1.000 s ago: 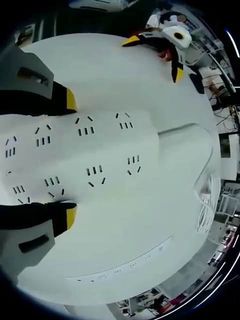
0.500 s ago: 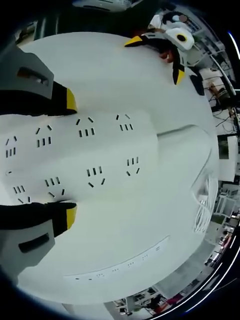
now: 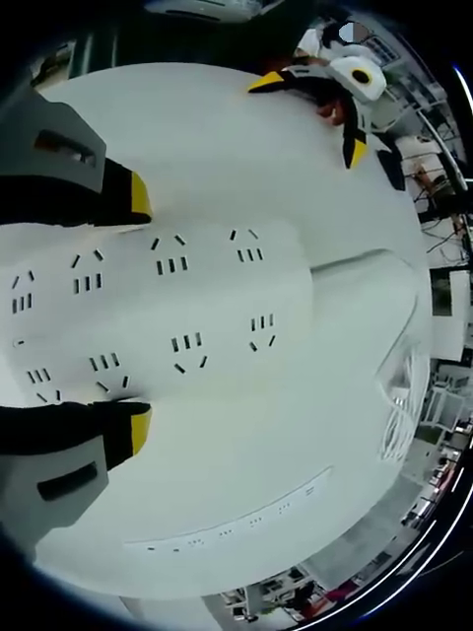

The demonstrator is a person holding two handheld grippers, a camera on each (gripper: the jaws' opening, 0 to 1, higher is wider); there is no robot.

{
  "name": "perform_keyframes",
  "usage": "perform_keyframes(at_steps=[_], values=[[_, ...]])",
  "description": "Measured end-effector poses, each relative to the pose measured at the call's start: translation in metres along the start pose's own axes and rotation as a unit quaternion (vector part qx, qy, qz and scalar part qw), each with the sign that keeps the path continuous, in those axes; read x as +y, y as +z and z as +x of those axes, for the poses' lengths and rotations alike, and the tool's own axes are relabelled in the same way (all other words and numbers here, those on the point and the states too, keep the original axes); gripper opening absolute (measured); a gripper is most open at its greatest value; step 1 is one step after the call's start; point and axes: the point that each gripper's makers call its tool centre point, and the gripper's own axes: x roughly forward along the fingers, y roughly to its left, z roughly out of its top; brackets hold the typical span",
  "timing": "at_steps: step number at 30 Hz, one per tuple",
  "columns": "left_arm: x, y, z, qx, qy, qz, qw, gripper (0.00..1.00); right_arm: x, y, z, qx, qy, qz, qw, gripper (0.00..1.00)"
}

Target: Straighten the power strip on the desk, plug the charger into it

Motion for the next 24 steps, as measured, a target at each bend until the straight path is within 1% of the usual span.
perform_keyframes(at_steps=[4,13,17,24], values=[[-0.0006,-0.0003,0.0000,-0.001,-0.002,-0.002,1.0000,0.99,-0.0007,0.0012,-0.0022,-0.004,-0.003,0.000,1.0000,0.72],[-0.0015,-0.0010,0.0006,0.003,-0.005,0.001,1.0000,0.99,-0.0026,0.0033,-0.0051,-0.014,-0.009,0.001,0.9999,0.76],[-0.0029,-0.0022,0.0014,0.007,-0.006,0.002,1.0000,0.99,-0.0059,0.0038,-0.0058,-0.022,-0.019,-0.002,0.9996,0.82],[-0.0034,-0.0032,0.0015,0.009,-0.007,0.001,0.9999,0.99,-0.0067,0.0033,-0.0075,-0.028,-0.020,0.000,0.9994,0.82]])
